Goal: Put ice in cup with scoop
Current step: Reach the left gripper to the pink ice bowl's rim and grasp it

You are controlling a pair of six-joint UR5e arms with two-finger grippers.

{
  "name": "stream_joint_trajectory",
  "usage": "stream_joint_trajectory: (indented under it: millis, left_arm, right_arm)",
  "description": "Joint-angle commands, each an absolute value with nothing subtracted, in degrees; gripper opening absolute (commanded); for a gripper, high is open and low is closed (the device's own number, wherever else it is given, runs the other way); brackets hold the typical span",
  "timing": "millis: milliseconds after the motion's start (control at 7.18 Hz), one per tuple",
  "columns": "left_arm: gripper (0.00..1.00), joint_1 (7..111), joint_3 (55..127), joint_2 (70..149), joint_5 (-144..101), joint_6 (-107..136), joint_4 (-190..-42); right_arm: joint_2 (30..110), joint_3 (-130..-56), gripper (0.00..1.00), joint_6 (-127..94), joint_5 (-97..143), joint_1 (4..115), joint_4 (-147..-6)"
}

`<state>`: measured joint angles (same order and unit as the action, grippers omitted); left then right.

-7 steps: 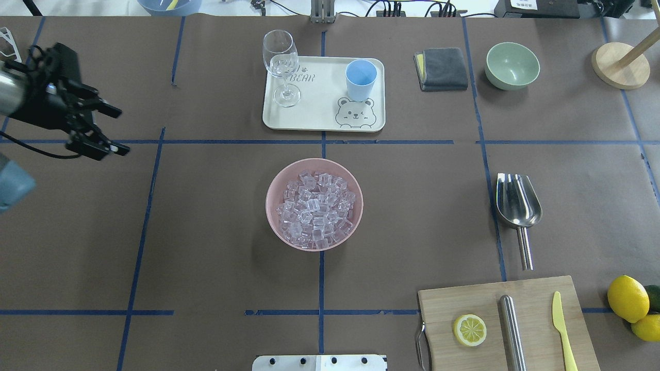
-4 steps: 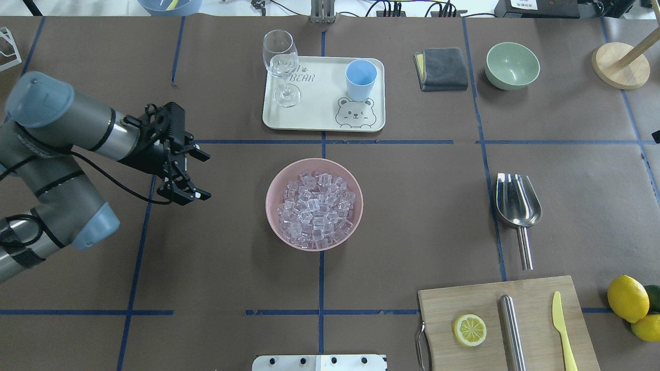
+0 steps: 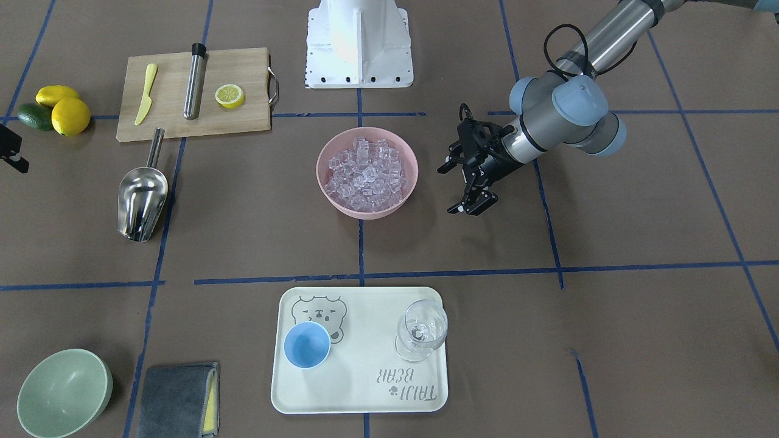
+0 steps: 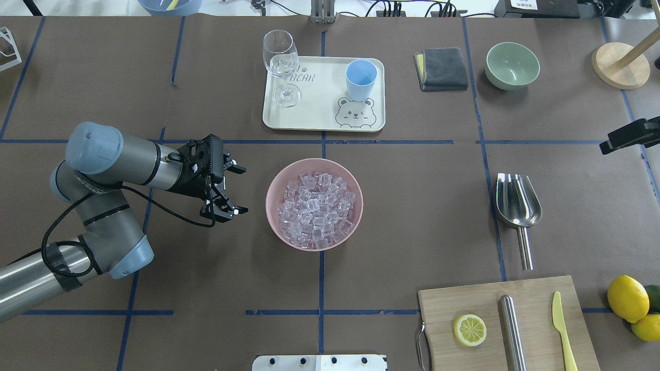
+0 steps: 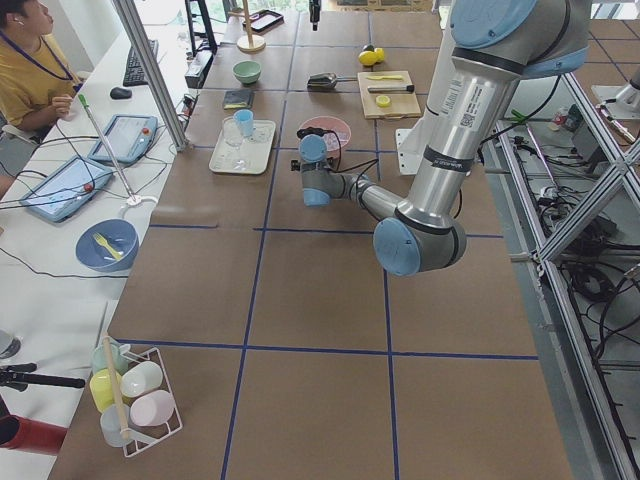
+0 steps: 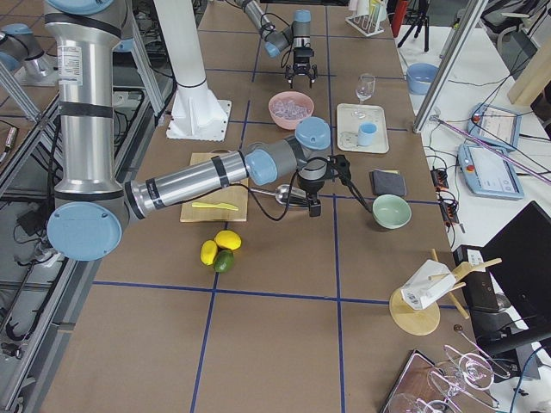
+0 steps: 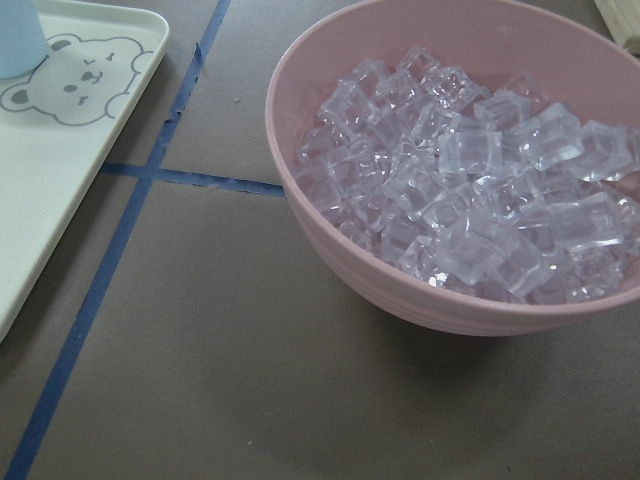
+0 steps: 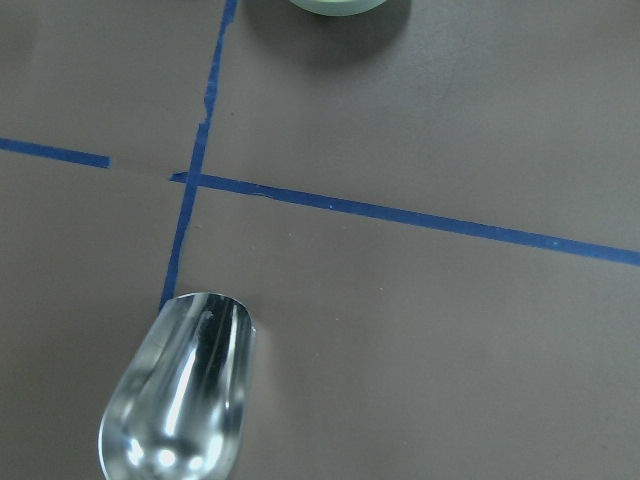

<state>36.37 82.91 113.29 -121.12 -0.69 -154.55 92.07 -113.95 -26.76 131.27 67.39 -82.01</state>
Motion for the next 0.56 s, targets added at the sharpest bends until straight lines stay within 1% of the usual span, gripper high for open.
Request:
stream_joint_trajectory:
  millis: [0,279,418]
  left_arm:
    - [0.99,35.7,82.3,113.7,-120.4,-0.3,-155.9]
    - [0.99,35.7,82.3,113.7,-120.4,-0.2,-156.0]
    - [0.99,35.7,82.3,113.7,-120.4,-0.2,-156.1]
  right_arm:
    - [94.6,-115.2,1.0,-43.6,127.2,58.8,-70.7]
    - [99.5,-120.9,1.0,-57.0,118.1,47.7,-69.9]
    - [99.7,-121.3,1.0,-63.6,115.5,42.2,-69.9]
